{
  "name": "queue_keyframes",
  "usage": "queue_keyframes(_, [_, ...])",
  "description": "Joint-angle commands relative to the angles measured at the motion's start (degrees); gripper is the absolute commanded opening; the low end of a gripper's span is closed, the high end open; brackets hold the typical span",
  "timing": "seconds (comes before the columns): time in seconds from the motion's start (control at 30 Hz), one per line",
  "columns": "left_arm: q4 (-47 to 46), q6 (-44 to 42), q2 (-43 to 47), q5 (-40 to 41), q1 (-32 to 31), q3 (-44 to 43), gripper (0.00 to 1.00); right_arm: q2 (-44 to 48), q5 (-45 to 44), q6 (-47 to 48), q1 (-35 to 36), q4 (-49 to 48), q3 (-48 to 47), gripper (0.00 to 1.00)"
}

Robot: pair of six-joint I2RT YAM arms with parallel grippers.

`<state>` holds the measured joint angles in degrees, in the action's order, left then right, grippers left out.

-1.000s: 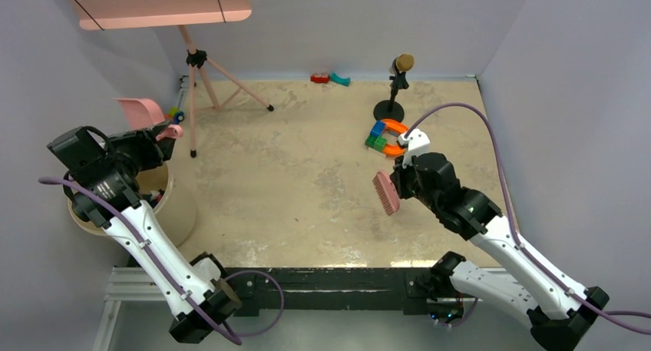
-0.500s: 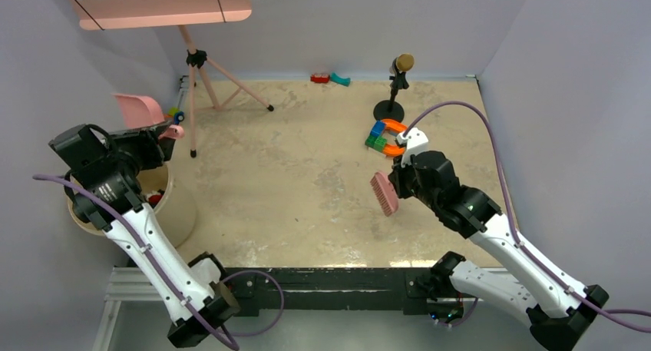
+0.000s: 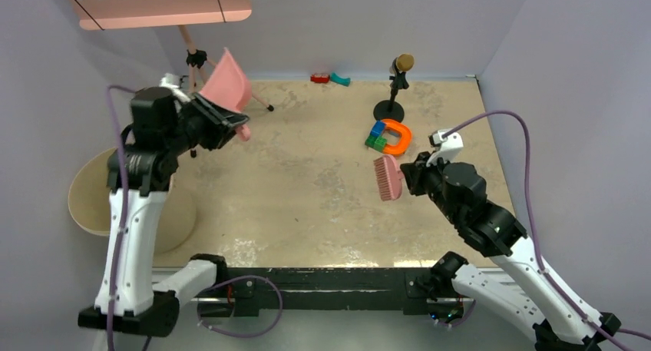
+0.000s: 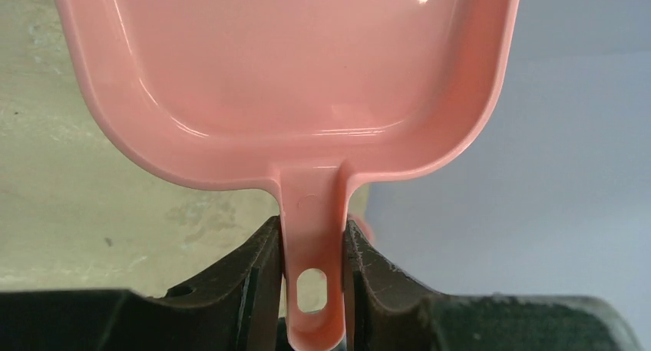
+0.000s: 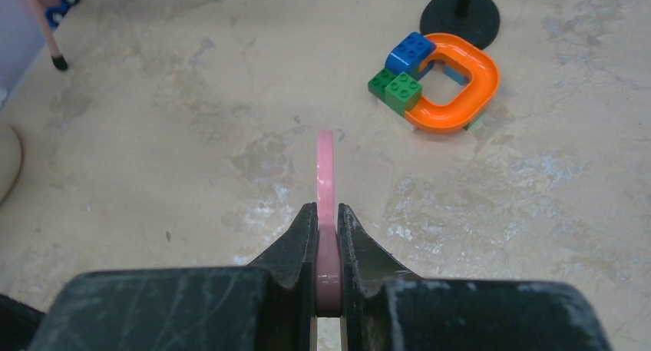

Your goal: Sweep away the paper scraps from the table

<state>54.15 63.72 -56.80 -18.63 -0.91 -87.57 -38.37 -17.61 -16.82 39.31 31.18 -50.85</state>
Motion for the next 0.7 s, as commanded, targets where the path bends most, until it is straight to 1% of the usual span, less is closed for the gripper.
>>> queue_keyframes(0.0, [-1.56,-12.15,-7.55,13.11,-12.15,2.16,0.00,3.24,-9.33,-5.31,-0.13,-4.74,1.64,0.00])
queue_keyframes(0.1, [-1.81,-15.34,-10.63,25.33,-19.43,6.40,0.00,5.01,-11.04,-5.70,-0.12,-6.68,3.57,0.00])
queue_keyframes(0.17, [-2.69,-17.05,-13.61,30.24,-22.20,9.28,0.00,5.10,-12.04,-6.44,-0.19,-6.39,3.82,0.00])
queue_keyframes(0.23, [-3.05,-18.75,-17.69,33.26,-24.22,10.87,0.00,5.10,-13.70,-7.49,-0.18,-5.33,3.83,0.00])
queue_keyframes(0.37, [-5.18,-24.03,-25.44,34.25,-26.33,12.04,0.00,6.07,-15.84,-9.11,-0.11,-3.63,4.39,0.00])
queue_keyframes(0.5, [-11.09,-26.08,-30.18,32.93,-26.78,15.35,0.00,8.59,-15.52,-10.38,-0.14,-4.14,6.44,0.00])
queue_keyframes(0.67, [-13.65,-27.28,-36.49,31.01,-26.99,16.82,0.00,11.83,-14.94,-11.85,-0.09,-5.01,9.64,0.00])
